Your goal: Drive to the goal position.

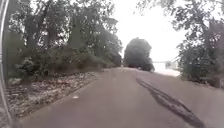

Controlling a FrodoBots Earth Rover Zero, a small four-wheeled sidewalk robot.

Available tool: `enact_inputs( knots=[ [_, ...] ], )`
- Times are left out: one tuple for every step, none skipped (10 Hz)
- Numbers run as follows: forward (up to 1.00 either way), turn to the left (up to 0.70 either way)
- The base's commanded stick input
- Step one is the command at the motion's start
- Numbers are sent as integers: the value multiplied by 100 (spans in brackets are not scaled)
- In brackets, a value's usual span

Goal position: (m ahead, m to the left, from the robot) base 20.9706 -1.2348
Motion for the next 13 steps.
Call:
enact_inputs(
  knots=[
    [70, 0],
    [70, 0],
    [70, 0],
    [70, 0],
    [70, 0],
    [70, 0],
    [70, 0],
    [70, 0],
    [70, 0],
    [70, 0],
    [70, 0],
    [70, -1],
    [70, -6]
  ],
)
